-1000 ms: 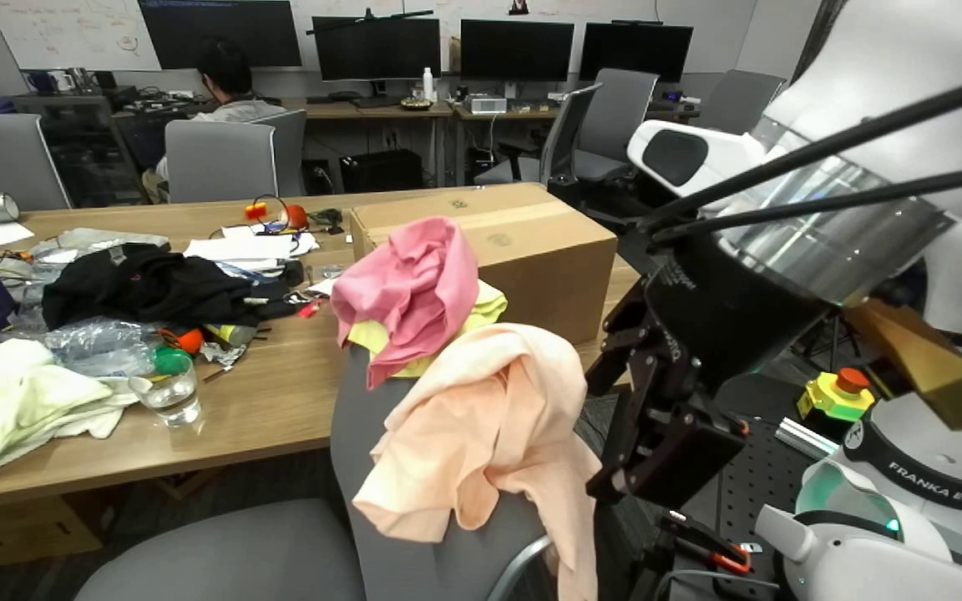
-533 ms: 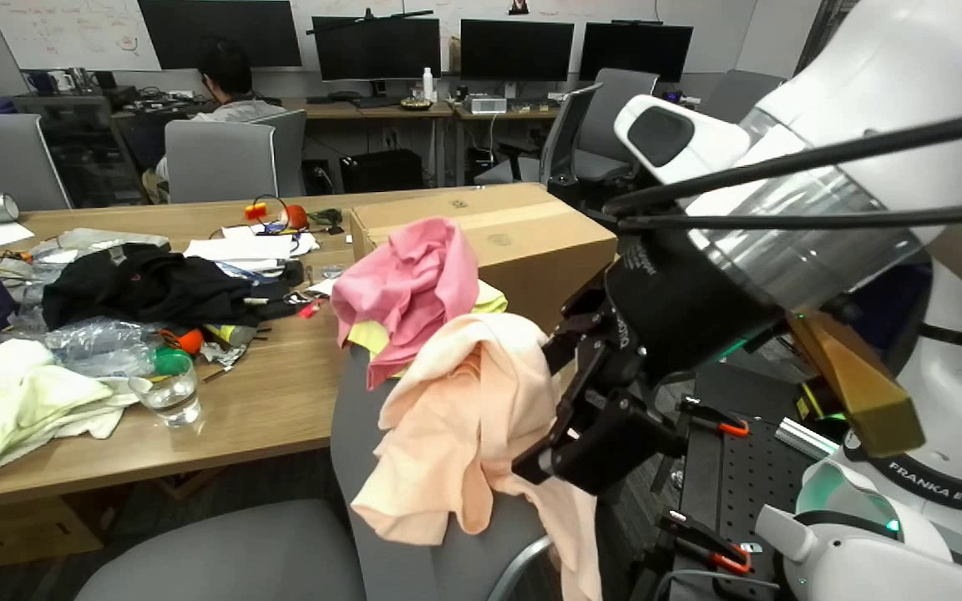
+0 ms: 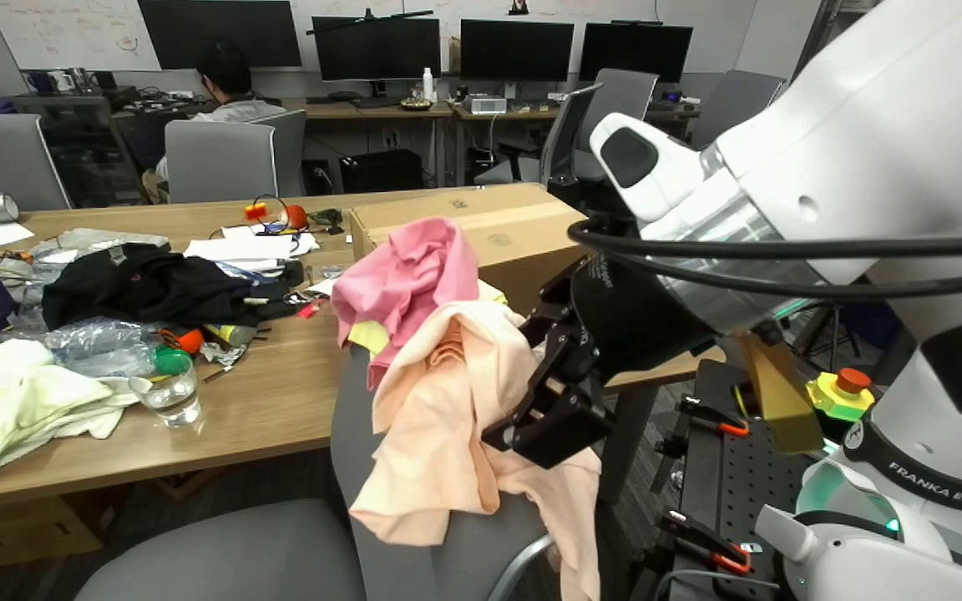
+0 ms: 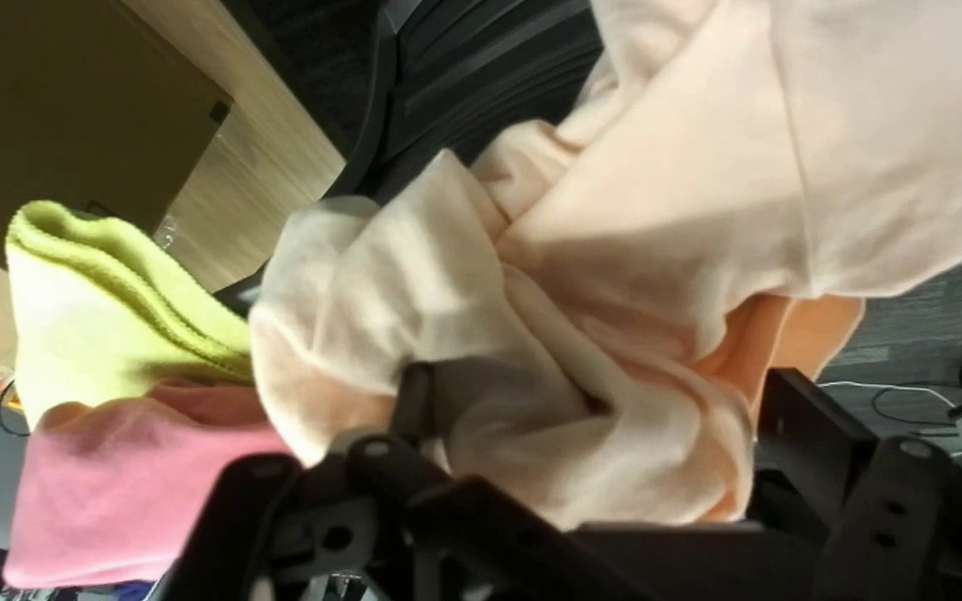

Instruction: Remove the t-shirts and yellow towel from the backrest of the grey chair and place them on top of the brown box

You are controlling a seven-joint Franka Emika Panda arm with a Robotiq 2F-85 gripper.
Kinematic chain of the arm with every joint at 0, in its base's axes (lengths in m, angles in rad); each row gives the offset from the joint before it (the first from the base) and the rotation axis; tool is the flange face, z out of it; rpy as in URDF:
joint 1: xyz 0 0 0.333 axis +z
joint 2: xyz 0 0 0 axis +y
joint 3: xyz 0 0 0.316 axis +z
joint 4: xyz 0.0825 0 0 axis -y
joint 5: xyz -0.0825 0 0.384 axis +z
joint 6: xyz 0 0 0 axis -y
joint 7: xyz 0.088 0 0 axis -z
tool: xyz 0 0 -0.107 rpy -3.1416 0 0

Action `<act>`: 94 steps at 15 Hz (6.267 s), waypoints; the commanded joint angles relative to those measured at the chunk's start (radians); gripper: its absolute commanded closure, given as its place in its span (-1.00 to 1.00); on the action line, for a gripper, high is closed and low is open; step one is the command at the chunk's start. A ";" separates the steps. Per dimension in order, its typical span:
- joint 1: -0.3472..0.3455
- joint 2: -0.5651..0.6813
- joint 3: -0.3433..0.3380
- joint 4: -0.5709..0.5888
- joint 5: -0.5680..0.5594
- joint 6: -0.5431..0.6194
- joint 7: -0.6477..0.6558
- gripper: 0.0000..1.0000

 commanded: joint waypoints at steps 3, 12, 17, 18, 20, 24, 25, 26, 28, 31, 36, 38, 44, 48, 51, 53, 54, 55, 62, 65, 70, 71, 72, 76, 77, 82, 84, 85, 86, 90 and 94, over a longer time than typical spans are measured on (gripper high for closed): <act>-0.122 -0.010 0.092 0.000 -0.033 0.046 0.030 -0.17; 0.032 -0.029 -0.092 0.002 0.044 -0.016 -0.059 1.00; 0.152 -0.110 -0.289 0.081 0.081 -0.145 -0.121 0.94; 0.164 -0.127 -0.320 0.105 0.079 -0.175 -0.125 0.94; 0.171 -0.157 -0.370 0.164 0.089 -0.226 -0.132 0.94; 0.152 -0.181 -0.426 0.269 0.105 -0.278 -0.131 0.94; 0.147 -0.180 -0.437 0.292 0.111 -0.286 -0.131 0.94; 0.146 -0.179 -0.454 0.312 0.120 -0.293 -0.133 0.94; 0.121 -0.167 -0.464 0.358 0.126 -0.300 -0.116 0.94; 0.071 -0.140 -0.483 0.409 0.127 -0.311 -0.104 0.94; -0.069 -0.065 -0.499 0.462 0.081 -0.324 -0.084 0.94; -0.153 -0.022 -0.509 0.473 0.042 -0.312 -0.066 0.94; -0.438 0.127 -0.517 0.535 -0.173 -0.201 0.097 0.94; -0.582 0.186 -0.502 0.565 -0.358 -0.092 0.280 0.94; -0.716 0.213 -0.430 0.578 -0.527 0.011 0.467 0.94; -0.810 0.221 -0.362 0.586 -0.648 0.071 0.624 0.94; -0.858 0.220 -0.322 0.590 -0.713 0.084 0.697 0.94; -0.891 0.222 -0.291 0.593 -0.758 0.080 0.744 0.94; -0.956 0.231 -0.184 0.578 -0.886 0.017 0.800 -0.47; -0.925 0.227 -0.187 0.547 -0.864 0.003 0.745 -0.94; -0.717 0.201 -0.279 0.407 -0.664 -0.009 0.439 -1.00; -0.652 0.197 -0.309 0.377 -0.600 -0.017 0.370 -1.00; -0.561 0.190 -0.356 0.347 -0.524 -0.030 0.294 -1.00; -0.258 0.155 -0.482 0.281 -0.222 -0.144 -0.006 -1.00; -0.179 0.142 -0.524 0.283 -0.164 -0.199 -0.079 -1.00; -0.019 0.028 -0.602 0.289 -0.038 -0.444 -0.265 -1.00; 0.011 -0.014 -0.614 0.286 -0.024 -0.513 -0.300 -1.00; 0.026 -0.027 -0.614 0.286 -0.016 -0.540 -0.313 -1.00; 0.041 -0.042 -0.614 0.278 -0.009 -0.556 -0.326 -1.00; 0.106 -0.097 -0.605 0.244 0.036 -0.608 -0.358 -1.00; 0.175 -0.122 -0.569 0.184 0.091 -0.586 -0.344 -1.00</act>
